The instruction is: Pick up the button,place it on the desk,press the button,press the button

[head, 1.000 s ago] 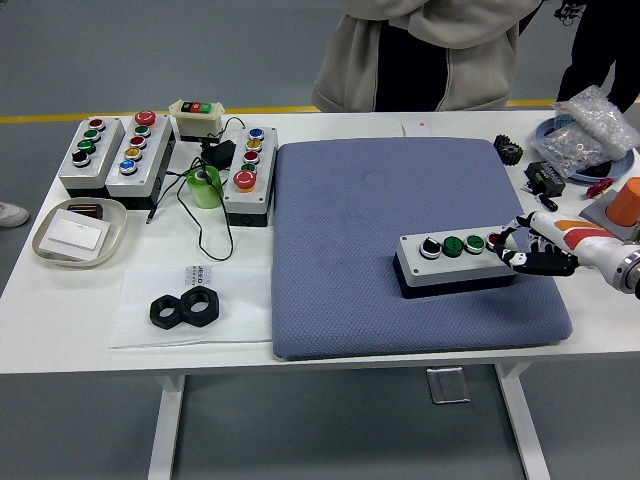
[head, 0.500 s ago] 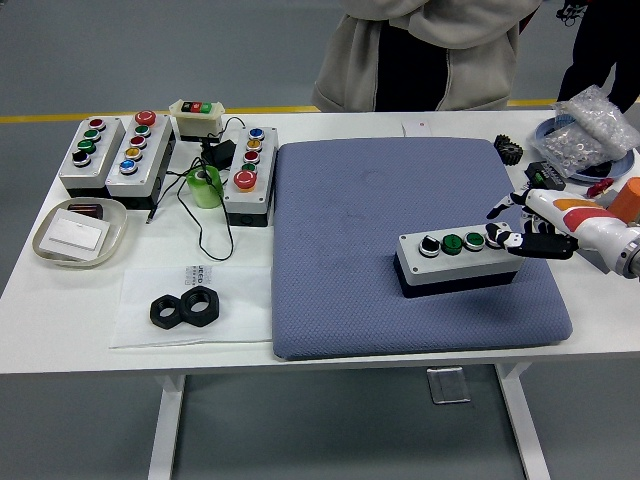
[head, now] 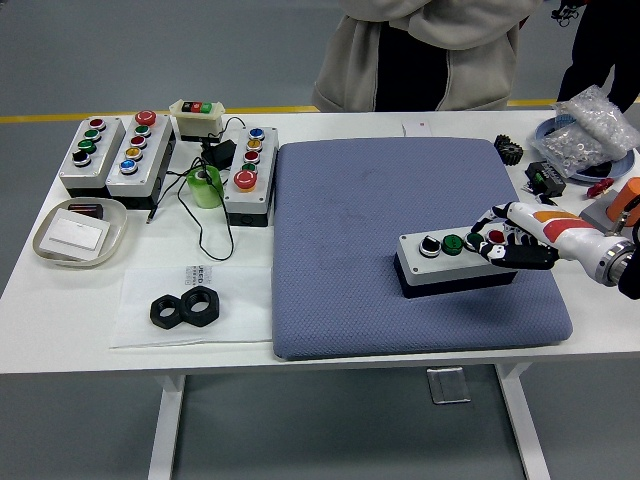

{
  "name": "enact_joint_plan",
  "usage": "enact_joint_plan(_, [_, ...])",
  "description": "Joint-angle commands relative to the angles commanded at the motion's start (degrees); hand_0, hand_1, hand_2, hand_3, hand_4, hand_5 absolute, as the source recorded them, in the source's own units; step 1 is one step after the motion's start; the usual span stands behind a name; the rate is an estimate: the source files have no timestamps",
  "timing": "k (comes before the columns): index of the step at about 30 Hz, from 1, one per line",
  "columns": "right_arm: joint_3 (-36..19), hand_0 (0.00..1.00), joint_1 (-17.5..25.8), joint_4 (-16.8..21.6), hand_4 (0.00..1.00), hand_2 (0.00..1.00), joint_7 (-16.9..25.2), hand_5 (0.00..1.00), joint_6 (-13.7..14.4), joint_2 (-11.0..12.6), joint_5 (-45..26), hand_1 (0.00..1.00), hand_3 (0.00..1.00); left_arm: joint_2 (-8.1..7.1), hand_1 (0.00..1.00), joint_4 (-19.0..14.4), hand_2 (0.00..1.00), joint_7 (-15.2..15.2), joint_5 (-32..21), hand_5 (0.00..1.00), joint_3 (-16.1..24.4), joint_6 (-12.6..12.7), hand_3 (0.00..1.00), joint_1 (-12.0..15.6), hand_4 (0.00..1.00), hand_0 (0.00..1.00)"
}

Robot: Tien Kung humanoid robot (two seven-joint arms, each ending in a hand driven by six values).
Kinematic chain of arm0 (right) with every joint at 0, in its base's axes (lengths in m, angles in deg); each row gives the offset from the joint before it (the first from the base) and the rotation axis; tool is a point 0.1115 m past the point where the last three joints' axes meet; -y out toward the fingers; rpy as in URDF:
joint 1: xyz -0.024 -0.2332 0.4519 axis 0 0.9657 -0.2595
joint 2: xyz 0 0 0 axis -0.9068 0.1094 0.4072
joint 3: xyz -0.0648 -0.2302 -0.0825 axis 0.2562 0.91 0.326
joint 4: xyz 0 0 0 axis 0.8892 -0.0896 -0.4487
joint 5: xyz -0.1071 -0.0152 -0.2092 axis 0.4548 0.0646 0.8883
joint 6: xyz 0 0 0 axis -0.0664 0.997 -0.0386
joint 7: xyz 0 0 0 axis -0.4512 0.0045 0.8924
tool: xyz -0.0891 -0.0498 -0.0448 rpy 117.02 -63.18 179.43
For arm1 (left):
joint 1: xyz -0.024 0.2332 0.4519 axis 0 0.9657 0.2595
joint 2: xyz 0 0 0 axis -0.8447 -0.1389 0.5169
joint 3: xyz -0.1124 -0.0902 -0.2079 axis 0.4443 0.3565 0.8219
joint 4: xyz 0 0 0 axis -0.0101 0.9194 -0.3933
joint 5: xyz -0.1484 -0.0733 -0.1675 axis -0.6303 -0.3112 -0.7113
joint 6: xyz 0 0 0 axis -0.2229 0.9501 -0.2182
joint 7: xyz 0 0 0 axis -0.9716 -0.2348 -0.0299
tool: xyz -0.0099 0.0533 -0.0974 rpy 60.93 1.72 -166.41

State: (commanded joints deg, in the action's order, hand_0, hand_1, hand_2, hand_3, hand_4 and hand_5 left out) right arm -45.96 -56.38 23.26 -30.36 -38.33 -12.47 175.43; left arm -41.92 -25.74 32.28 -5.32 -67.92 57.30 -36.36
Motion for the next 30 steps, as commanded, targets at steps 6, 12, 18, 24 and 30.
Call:
enact_joint_plan(6, [0.98, 0.18, 0.04, -0.55, 0.609, 0.209, -0.2, 0.835, -0.34, -0.33, -0.05, 0.121, 0.708, 0.03, 0.836, -0.02, 0.901, 0.16, 0.46, 0.998, 0.27, 0.05, 0.828, 0.13, 0.648, 0.734])
enact_joint_plan(12, [2.31, 0.181, -0.13, -1.91, 0.609, 0.209, -0.4, 0.835, -0.55, -1.31, -0.03, 0.12, 0.709, 0.05, 0.836, -0.03, 0.901, 0.28, 0.86, 0.998, 0.53, 0.09, 0.828, 0.17, 0.648, 0.738])
enact_joint_plan(18, [2.42, 0.181, -0.08, -2.17, 0.608, 0.21, -0.59, 0.835, -0.71, -1.25, 0.03, 0.12, 0.71, 0.02, 0.836, -0.04, 0.901, 0.1, 0.38, 0.998, 0.22, 0.03, 0.827, 0.13, 0.648, 0.738])
enact_joint_plan(24, [-0.2, 0.181, 0.36, -0.41, 0.607, 0.211, -0.46, 0.835, -0.32, -0.54, 0.4, 0.121, 0.711, 0.03, 0.837, -0.03, 0.9, 0.04, 0.13, 0.998, 0.08, 0.0, 0.828, 0.04, 0.648, 0.736])
enact_joint_plan(30, [-5.08, 0.182, 0.91, 2.8, 0.609, 0.212, -0.56, 0.832, -0.01, 0.68, 0.85, 0.12, 0.718, -0.01, 0.837, -0.01, 0.9, 0.0, 0.02, 0.998, 0.03, -0.02, 0.827, -0.02, 0.648, 0.735])
